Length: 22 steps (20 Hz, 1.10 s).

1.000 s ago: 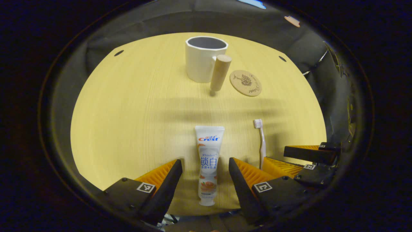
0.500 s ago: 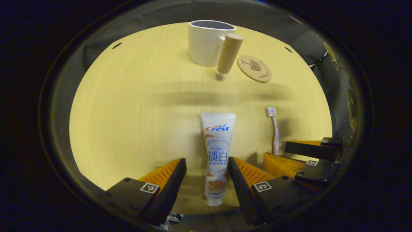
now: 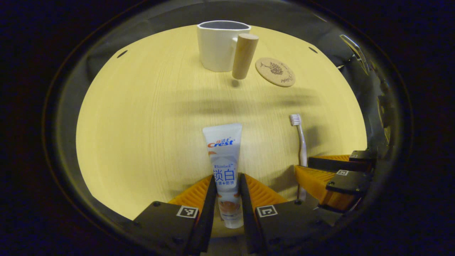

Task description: Put the toothbrush and toothpaste on the desktop into the cup, then pick up the cup and place it on the coaster on the desktop.

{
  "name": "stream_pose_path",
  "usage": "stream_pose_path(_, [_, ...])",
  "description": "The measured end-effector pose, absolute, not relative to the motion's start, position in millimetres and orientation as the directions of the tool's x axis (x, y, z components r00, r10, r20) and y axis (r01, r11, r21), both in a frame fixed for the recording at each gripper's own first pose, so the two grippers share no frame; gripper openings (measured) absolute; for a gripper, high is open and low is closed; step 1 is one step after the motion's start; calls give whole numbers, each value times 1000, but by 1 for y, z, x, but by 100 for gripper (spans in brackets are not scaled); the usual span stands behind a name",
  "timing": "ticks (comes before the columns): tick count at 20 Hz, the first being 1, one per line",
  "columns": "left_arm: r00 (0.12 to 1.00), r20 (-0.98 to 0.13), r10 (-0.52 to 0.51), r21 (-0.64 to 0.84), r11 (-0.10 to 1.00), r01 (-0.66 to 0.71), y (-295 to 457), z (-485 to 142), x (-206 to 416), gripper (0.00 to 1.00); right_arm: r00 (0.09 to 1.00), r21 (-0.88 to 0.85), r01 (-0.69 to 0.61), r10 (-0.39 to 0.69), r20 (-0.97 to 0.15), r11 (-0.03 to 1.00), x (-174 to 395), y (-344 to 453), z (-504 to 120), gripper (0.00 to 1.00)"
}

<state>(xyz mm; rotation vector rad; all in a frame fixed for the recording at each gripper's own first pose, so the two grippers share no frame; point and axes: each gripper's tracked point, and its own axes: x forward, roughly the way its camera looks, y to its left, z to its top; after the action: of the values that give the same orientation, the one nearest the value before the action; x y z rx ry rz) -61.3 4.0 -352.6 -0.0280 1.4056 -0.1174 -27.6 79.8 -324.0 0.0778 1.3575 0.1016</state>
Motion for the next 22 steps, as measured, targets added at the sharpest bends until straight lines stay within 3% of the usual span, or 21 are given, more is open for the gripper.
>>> stream_pose_path(2, [164,-981,-104,-94,994,63,3,-352,-62,42,186,128,-36,133,-974,991,-30,83,-330,19])
stream_pose_path(3, [163,-981,-103,-94,994,63,3,-352,-62,39,201,133,-12,132,-971,991,-23,80,-323,20])
stream_pose_path(4, [169,-980,-104,-96,994,53,3,-351,-61,36,191,150,-18,151,-970,989,-28,85,-328,14])
stream_pose_path(5, [173,-979,-108,-100,993,57,2,-350,-61,31,200,163,1,159,-967,987,-26,86,-325,15])
stream_pose_path(9, [202,-969,-142,-138,990,38,-1,-353,-56,27,234,212,32,198,-952,977,-20,89,-336,10])
stream_pose_path(10, [212,-966,-150,-146,989,39,0,-351,-59,24,241,218,34,204,-949,975,-22,87,-328,4])
stream_pose_path(14, [282,-945,-167,-165,986,32,0,-342,-52,23,272,223,31,207,-940,974,-21,84,-324,5])
stream_pose_path(22, [496,-848,-187,-194,980,37,-2,-292,-14,23,530,291,-11,252,-810,957,19,77,-256,4])
